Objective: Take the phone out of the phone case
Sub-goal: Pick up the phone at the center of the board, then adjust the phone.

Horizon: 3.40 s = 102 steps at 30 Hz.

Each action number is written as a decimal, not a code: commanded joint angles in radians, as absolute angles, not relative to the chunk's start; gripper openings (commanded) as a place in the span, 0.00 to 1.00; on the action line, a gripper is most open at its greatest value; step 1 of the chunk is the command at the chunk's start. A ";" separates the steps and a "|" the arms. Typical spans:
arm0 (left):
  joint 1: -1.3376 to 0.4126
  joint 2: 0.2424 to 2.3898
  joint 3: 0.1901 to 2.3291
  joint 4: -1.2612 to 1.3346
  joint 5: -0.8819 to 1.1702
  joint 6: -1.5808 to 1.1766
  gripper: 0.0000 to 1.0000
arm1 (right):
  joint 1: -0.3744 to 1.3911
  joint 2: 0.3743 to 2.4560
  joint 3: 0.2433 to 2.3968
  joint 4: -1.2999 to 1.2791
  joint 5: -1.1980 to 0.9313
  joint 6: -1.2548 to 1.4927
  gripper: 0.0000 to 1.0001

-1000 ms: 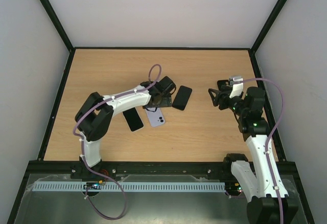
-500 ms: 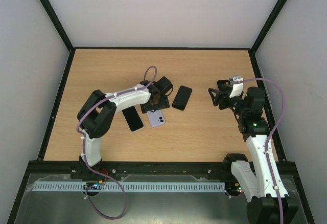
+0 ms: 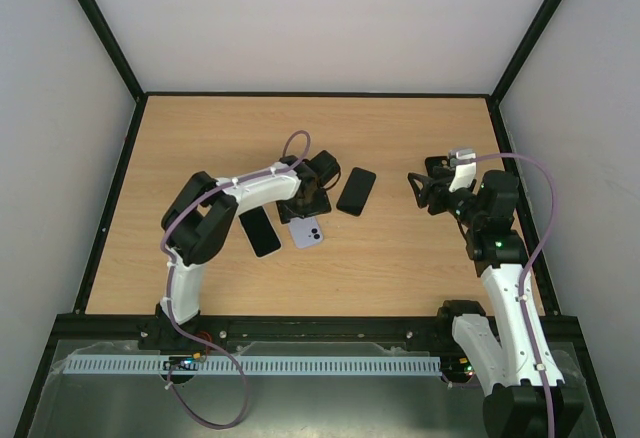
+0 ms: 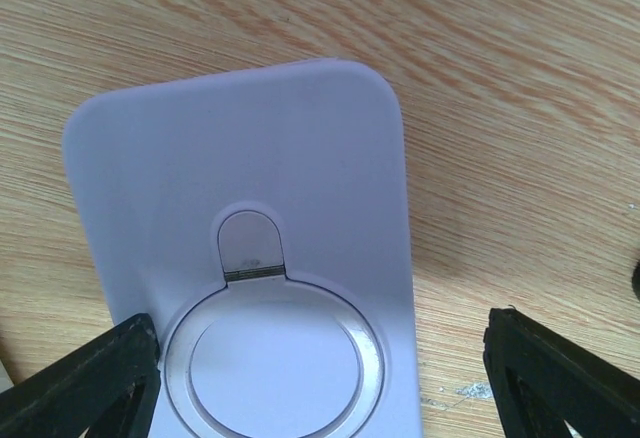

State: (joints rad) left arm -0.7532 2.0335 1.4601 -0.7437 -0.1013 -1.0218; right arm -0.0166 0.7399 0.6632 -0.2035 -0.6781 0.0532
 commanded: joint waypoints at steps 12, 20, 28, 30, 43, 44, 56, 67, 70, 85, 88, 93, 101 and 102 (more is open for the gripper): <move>-0.736 1.978 1.417 -0.837 -0.126 -1.096 0.94 | -0.018 0.732 0.657 -0.161 -0.685 0.061 0.68; -0.739 2.024 1.433 -0.791 -0.073 -1.056 0.94 | -0.018 0.729 0.651 -0.158 -0.679 0.061 0.68; -0.739 2.041 1.423 -0.806 -0.041 -1.060 0.95 | -0.018 0.729 0.651 -0.156 -0.682 0.064 0.68; -0.738 2.047 1.427 -0.808 -0.034 -1.061 0.94 | -0.018 0.726 0.653 -0.158 -0.682 0.064 0.68; -0.746 2.085 1.436 -0.789 0.001 -1.028 0.91 | -0.018 0.744 0.650 -0.151 -0.684 0.068 0.69; -0.746 2.085 1.433 -0.787 0.004 -1.021 0.91 | -0.018 0.743 0.650 -0.150 -0.684 0.069 0.69; -0.822 1.962 1.366 -0.693 0.031 -0.802 0.66 | -0.018 0.734 0.654 -0.159 -0.740 0.045 0.69; -0.886 1.726 0.966 -0.076 0.297 -0.530 0.59 | -0.017 0.734 0.677 -0.272 -0.986 -0.153 0.55; -0.894 1.730 0.965 -0.069 0.338 -0.487 0.56 | -0.014 0.822 0.809 -0.548 -1.008 -0.490 0.54; -0.895 1.766 0.992 -0.084 0.635 -0.383 0.54 | 0.170 0.906 0.800 -0.953 -0.525 -1.353 0.39; -0.895 1.785 1.011 -0.106 0.702 -0.373 0.54 | 0.271 0.868 0.796 -0.906 -0.458 -1.371 0.38; -0.894 1.811 1.037 -0.135 0.808 -0.338 0.54 | 0.463 0.887 0.799 -0.876 -0.317 -1.385 0.42; -0.894 1.861 1.048 -0.146 0.877 -0.316 0.52 | 0.715 0.984 0.765 -0.841 -0.203 -1.304 0.39; -0.893 1.866 1.048 -0.152 0.881 -0.312 0.52 | 0.741 0.988 0.758 -0.835 -0.193 -1.299 0.39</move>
